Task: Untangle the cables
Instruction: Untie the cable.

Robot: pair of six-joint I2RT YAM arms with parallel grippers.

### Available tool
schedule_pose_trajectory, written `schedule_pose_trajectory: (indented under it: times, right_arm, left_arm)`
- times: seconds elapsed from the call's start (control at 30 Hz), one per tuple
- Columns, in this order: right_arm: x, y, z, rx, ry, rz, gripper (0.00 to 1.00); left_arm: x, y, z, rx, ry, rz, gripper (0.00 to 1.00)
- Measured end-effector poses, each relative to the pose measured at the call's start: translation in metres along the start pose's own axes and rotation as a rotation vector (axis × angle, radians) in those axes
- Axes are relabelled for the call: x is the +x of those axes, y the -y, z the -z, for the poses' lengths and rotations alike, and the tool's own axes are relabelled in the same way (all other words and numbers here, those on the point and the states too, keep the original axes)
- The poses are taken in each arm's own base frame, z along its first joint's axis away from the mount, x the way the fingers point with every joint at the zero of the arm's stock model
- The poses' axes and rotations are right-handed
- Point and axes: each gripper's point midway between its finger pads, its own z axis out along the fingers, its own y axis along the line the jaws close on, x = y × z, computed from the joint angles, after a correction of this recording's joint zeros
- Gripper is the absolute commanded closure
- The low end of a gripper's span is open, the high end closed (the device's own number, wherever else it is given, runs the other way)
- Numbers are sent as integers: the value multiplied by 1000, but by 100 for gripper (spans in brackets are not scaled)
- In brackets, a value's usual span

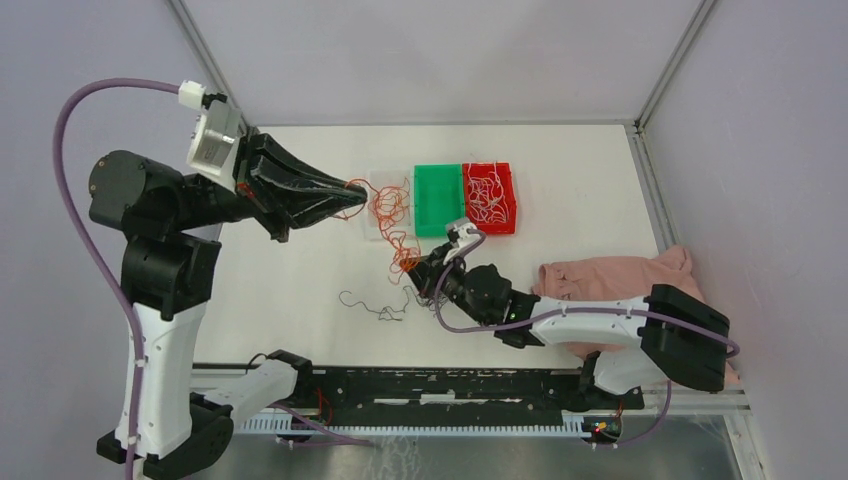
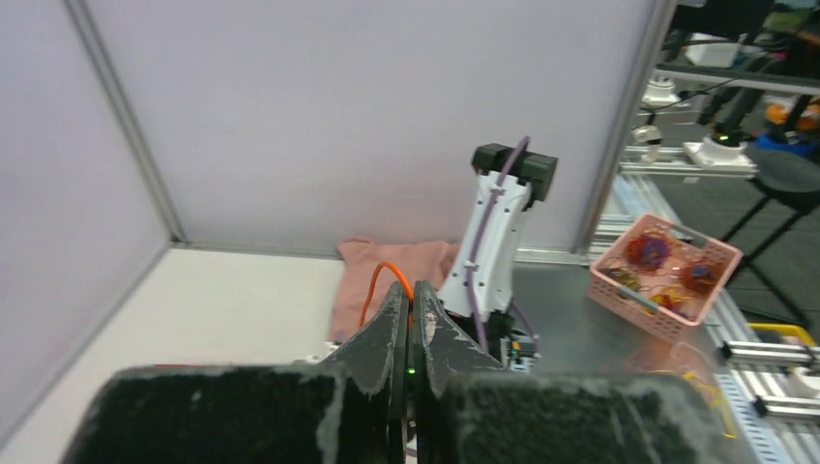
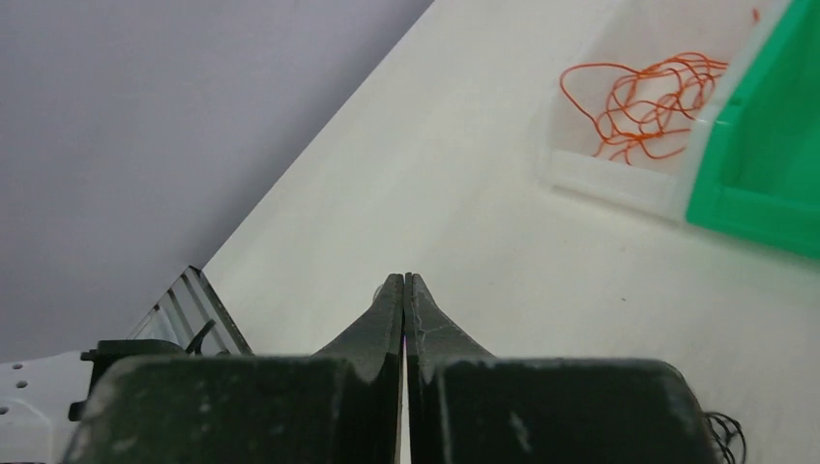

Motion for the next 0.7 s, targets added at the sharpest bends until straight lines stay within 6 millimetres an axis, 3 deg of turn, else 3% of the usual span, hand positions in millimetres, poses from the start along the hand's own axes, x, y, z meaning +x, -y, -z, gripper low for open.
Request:
schedule_pose_trajectory:
  times: [0.17, 0.2, 0.27, 0.33, 0.4, 0.5, 0.7]
  right_arm:
    - [10, 28, 24, 66, -8, -7, 98]
    - [12, 33, 29, 77, -9, -9, 92]
    - [12, 40, 35, 93, -12, -9, 60]
    - [7, 38, 39, 85, -9, 3, 41]
    - [-5, 28, 42, 48, 2, 11, 32]
    - [-34, 1, 43, -41, 28, 36, 26]
    - [-135, -79, 52, -262, 154, 119, 27]
  left_arm:
    - [-20, -14, 4, -133, 40, -157, 97]
    - [-24, -18, 6, -163, 47, -188, 97]
    - [-29, -21, 8, -200, 55, -227, 97]
    - [-29, -23, 10, -215, 51, -249, 97]
    - [-25, -25, 10, -218, 39, -248, 97]
    - [-16, -28, 10, -214, 14, -229, 97]
    - [7, -35, 9, -201, -36, -163, 97]
